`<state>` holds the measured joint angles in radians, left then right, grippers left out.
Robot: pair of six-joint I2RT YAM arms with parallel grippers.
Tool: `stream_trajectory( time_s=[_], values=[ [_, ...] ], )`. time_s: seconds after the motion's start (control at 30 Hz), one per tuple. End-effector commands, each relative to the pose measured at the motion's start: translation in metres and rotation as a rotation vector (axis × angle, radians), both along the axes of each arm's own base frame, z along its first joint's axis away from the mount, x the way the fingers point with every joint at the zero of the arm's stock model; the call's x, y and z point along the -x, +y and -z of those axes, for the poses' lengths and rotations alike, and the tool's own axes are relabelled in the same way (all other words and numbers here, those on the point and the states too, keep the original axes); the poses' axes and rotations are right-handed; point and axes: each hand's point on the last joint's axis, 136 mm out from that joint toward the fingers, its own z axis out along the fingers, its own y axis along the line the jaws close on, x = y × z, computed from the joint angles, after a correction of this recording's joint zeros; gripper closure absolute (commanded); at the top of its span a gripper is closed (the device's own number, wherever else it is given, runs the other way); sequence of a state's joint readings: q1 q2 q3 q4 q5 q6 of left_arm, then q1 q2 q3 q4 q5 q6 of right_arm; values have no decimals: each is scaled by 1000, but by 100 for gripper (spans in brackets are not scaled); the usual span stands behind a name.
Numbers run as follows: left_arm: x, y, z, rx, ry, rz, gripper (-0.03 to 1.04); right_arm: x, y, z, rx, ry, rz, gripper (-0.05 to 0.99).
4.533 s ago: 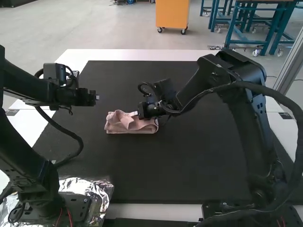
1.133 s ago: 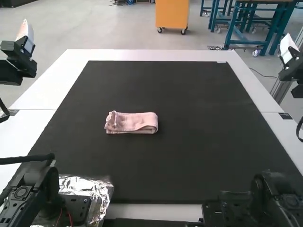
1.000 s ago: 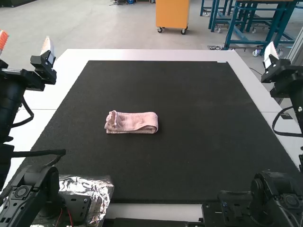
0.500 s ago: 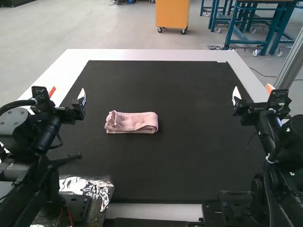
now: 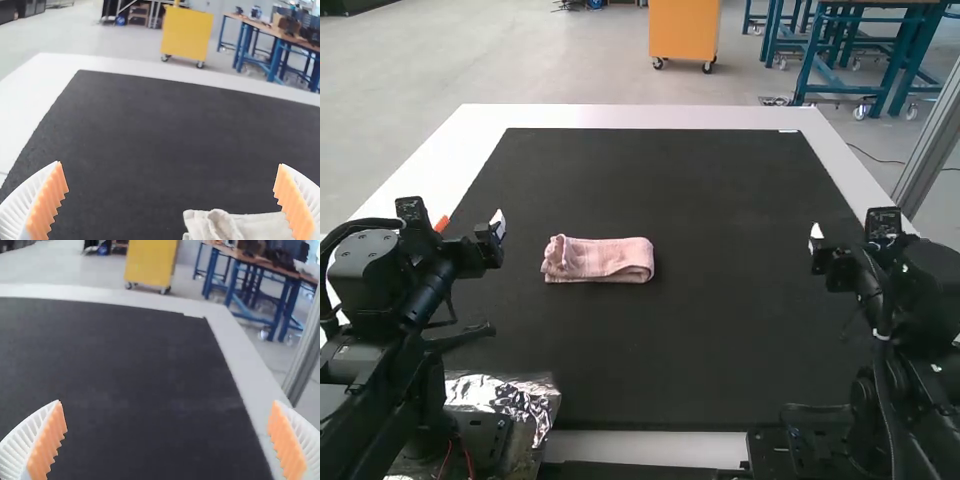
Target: Fold the towel.
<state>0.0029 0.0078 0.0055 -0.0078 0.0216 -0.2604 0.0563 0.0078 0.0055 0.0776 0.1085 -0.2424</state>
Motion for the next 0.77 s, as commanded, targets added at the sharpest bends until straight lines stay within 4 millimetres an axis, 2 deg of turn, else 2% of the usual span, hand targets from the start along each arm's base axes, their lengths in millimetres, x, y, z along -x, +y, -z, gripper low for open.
stream_trajectory(
  time_s=[0.0,0.13,0.33,0.73],
  values=[
    [0,5,1,16,-4,-23,4,4,-31,-2,-32,-20,175,1],
    [0,5,1,16,-2,-23,4,4,-32,3,-22,0,175,1],
    [0,5,1,17,-2,-23,4,1,16,22,-22,82,-100,1],
    [0,5,1,16,-2,-23,4,1,17,22,-21,83,-103,1]
  ],
)
